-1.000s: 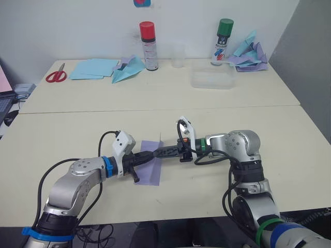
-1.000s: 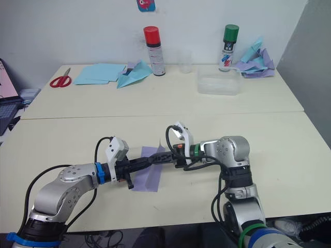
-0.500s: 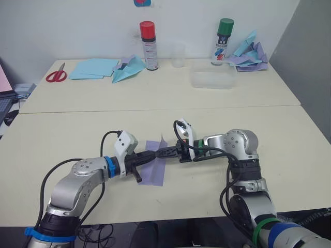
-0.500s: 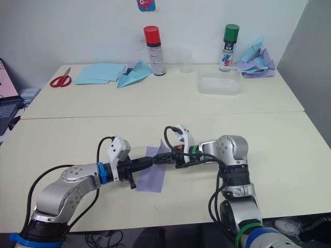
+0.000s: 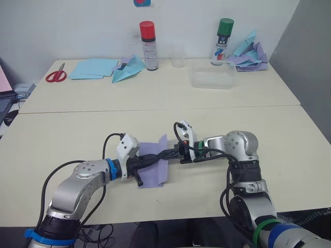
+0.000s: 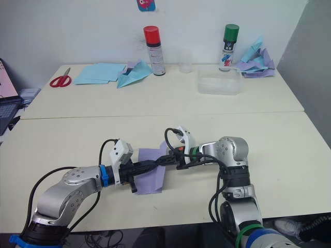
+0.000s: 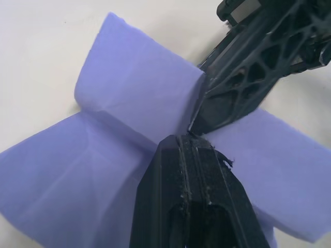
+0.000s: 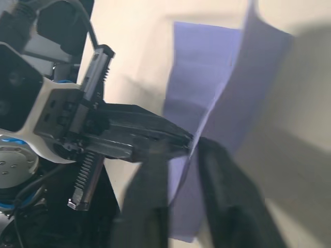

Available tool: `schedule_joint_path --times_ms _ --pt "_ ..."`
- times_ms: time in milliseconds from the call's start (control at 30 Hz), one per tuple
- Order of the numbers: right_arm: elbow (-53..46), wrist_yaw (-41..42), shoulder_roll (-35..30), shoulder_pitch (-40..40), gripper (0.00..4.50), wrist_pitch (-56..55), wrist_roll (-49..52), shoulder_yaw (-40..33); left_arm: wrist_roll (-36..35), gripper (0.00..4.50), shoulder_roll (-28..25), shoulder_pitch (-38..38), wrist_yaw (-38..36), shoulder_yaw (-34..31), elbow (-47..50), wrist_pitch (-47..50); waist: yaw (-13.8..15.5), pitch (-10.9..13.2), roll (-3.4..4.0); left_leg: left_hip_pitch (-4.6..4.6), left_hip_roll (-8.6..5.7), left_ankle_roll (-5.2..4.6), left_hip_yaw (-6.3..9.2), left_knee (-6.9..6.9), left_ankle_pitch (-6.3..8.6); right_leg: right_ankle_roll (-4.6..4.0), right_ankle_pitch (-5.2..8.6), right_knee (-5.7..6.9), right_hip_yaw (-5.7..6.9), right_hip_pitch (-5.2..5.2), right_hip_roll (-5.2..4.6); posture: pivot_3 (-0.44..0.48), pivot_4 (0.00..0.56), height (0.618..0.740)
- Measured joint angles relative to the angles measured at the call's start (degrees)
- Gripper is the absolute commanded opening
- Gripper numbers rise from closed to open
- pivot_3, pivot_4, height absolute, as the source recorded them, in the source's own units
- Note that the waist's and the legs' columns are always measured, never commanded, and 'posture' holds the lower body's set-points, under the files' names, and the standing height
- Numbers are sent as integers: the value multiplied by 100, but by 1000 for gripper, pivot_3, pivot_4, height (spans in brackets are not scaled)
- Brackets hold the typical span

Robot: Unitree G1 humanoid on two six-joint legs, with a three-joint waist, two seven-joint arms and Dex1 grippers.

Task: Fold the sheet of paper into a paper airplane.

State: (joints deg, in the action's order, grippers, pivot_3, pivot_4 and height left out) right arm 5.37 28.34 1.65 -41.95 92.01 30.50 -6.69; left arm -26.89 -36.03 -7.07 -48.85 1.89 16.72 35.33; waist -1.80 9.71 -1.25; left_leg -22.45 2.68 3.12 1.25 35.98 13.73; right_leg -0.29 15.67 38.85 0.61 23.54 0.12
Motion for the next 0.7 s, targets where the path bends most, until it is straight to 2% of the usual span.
schedule_joint_path --times_ms 400,700 --pt "-232 -243 -333 242 12 3 265 -23 693 0 -94 -20 -119 493 -543 -584 15 0 0 -1 -3 0 -2 2 0 0 0 -1 -1 -1 -3 0 150 740" --pt "-531 -646 -714 601 12 3 863 -158 745 0 -101 -171 -301 509 -712 -624 9 -1 0 2 -2 -1 0 2 -1 0 0 2 0 -2 -1 0 150 740"
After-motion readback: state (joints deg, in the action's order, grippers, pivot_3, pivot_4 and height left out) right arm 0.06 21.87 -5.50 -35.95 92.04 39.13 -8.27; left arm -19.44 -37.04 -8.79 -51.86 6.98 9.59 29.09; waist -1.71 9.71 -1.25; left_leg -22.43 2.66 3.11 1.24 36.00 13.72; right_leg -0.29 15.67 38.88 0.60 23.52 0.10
